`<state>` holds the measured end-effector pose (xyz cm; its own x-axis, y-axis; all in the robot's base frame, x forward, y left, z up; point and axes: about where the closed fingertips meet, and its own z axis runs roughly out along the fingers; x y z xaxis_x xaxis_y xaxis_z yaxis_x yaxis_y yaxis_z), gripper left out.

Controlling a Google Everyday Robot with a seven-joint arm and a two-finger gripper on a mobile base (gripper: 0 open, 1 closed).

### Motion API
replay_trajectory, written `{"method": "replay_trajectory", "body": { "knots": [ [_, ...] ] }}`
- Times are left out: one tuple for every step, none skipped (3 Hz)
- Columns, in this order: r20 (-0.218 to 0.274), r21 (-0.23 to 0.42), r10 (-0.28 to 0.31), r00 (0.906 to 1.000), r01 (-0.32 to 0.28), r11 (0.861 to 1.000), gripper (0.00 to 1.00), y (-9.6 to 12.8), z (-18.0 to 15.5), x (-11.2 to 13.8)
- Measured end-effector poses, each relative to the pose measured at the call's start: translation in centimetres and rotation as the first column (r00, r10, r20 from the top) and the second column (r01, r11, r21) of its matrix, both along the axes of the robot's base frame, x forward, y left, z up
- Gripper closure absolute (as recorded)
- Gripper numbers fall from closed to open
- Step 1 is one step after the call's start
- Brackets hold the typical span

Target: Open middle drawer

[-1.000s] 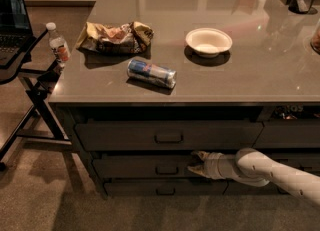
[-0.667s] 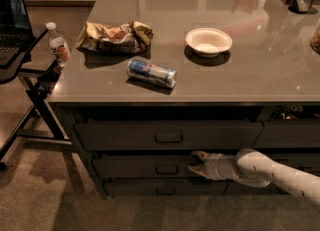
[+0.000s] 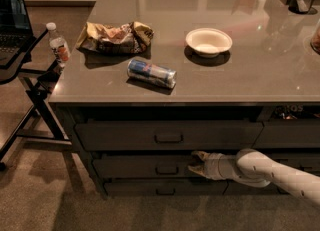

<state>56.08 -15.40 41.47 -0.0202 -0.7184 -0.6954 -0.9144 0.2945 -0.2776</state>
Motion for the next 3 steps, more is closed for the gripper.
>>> {"method": "replay_trajectory", "body": {
  "knots": [
    [0.000,0.000,0.000,1.0000,0.000,1.000,0.35,0.0,0.0,0.0],
    [0.000,0.000,0.000,1.0000,0.000,1.000,0.38,0.0,0.0,0.0],
    [-0.012,0.001,-0.003,0.9999,0.003,1.000,0.61,-0.6,-0.2,-1.5]
  ]
}}
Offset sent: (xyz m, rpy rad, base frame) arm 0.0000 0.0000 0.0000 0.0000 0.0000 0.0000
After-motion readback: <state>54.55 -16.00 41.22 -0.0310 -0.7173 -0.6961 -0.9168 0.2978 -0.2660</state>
